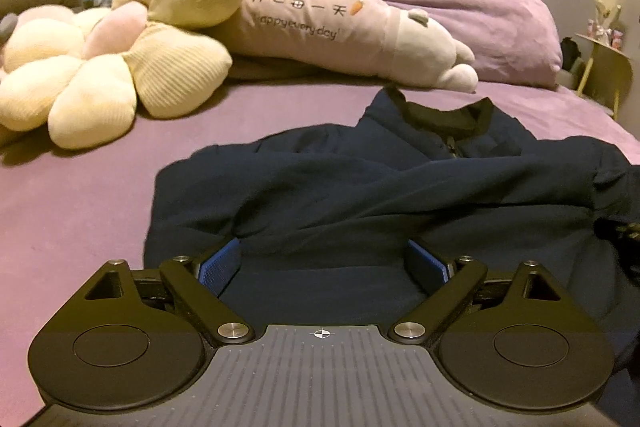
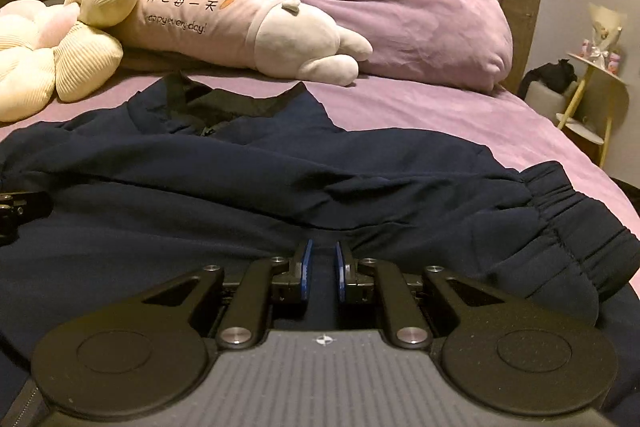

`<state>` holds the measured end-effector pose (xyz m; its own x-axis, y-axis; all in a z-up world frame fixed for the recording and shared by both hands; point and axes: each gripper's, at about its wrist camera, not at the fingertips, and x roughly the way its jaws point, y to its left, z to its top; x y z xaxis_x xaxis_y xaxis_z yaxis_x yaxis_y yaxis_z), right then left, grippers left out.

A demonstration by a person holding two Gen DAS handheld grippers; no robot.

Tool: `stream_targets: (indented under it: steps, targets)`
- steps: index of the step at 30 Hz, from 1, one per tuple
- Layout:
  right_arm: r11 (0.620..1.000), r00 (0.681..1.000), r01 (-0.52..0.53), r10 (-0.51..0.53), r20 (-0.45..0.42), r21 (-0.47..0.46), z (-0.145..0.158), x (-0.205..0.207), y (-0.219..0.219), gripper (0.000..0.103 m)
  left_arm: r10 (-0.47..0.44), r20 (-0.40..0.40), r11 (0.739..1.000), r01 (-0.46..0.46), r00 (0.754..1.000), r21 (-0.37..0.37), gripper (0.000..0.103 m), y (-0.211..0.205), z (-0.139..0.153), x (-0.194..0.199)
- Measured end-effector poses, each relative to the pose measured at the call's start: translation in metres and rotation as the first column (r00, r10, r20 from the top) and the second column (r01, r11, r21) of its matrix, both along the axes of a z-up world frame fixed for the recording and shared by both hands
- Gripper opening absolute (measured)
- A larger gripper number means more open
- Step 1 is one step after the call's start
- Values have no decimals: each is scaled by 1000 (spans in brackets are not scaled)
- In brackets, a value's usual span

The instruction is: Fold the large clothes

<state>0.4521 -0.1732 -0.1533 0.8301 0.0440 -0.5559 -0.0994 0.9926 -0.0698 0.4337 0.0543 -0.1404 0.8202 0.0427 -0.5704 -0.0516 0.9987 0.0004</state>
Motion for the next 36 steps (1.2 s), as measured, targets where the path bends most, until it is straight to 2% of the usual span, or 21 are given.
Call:
stream_targets:
  steps: [2, 5, 6, 7, 10, 13, 17, 21, 24, 26, 27, 30, 32, 35, 36]
  targets:
    - [999, 1000, 8, -8, 0, 34, 10, -10, -11, 10, 12, 18, 1000, -12, 1000, 5, 94, 7, 4, -7]
    - [995, 994, 89, -91, 67, 38, 24, -35, -42, 10, 43, 50, 999, -44, 998, 13, 94, 19, 6, -13]
    - [992, 989, 124, -125, 74, 25, 26, -40, -53, 8, 53, 52, 998, -55, 997, 22, 96, 22, 4, -13]
    - [989, 986, 149, -150, 69, 19, 25, -43, -66, 1, 62, 47, 998, -62, 997, 20, 98, 24, 0, -12]
    - [990, 990, 129, -132, 44, 60, 14, -44, -87, 0, 82, 34, 997, -82, 996, -3, 103, 31, -6, -8]
    - [993, 992, 113, -114, 59, 24, -3, -41, -83, 0, 102, 17, 994, -101, 995, -39, 103, 39, -10, -5]
    - [994, 993, 106, -105, 60, -24, -1, -39, -77, 0, 153, -33, 986, -155, 988, -63, 103, 50, -5, -10]
    - [995, 994, 97, -98, 38, 12, 17, -57, -85, 0, 158, -40, 987, -159, 987, -29, 103, 69, 7, -44]
    - [992, 991, 112, -116, 61, 52, 31, -106, -95, 0, 158, -47, 985, -161, 986, -54, 103, 89, 12, -79]
    - [983, 984, 178, -179, 19, 40, 33, -143, -106, 12, 169, -81, 983, -174, 982, -64, 103, 100, 17, -102]
    - [976, 978, 211, -210, -21, 51, 32, -161, -114, 13, 168, -101, 982, -176, 981, -70, 103, 105, 20, -115]
    - [940, 958, 275, -249, -145, 202, 29, -229, -147, 13, 93, -182, 986, -116, 979, -121, 103, 112, 24, -165]
    - [920, 950, 297, -258, -175, 257, 31, -272, -160, 16, 28, -214, 985, -64, 977, -163, 103, 112, 27, -203]
    - [893, 942, 318, -259, -215, 318, 34, -328, -175, 40, -59, -256, 973, -1, 965, -230, 103, 114, 28, -257]
    - [884, 939, 322, -250, -238, 340, 34, -343, -182, 42, -70, -270, 969, 1, 960, -248, 103, 117, 27, -272]
